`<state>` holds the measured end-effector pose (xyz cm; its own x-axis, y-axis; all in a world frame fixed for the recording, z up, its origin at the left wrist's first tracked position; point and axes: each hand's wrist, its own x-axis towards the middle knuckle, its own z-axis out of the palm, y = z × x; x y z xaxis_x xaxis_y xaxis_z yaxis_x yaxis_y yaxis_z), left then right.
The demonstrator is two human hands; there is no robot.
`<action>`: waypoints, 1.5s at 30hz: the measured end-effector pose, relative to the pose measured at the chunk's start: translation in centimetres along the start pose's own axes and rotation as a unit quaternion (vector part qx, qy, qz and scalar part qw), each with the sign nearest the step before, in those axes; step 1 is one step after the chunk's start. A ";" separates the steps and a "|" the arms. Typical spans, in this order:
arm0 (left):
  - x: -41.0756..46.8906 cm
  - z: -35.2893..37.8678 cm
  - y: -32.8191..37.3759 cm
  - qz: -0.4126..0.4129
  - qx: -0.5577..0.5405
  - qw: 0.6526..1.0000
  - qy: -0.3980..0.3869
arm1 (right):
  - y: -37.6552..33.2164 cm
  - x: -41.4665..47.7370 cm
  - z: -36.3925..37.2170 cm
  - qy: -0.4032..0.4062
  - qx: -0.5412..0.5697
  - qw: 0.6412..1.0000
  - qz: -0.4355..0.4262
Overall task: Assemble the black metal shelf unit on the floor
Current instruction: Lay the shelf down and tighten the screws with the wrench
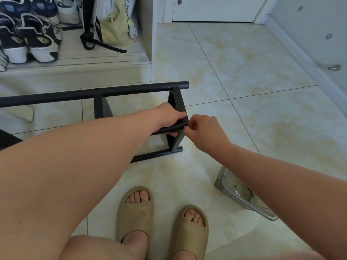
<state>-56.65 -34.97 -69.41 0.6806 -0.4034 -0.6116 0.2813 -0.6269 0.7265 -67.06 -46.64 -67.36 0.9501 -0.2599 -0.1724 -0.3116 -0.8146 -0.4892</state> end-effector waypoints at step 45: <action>0.4 3.8 2.8 0.014 -0.032 0.998 -0.050 | 4.8 0.1 -2.1 0.007 0.060 0.997 0.058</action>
<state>-58.14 -39.36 -68.80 0.6186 -0.4872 -0.6164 0.3076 -0.5717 0.7606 -68.43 -51.72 -67.92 0.9078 -0.3559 -0.2220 -0.4172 -0.7116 -0.5654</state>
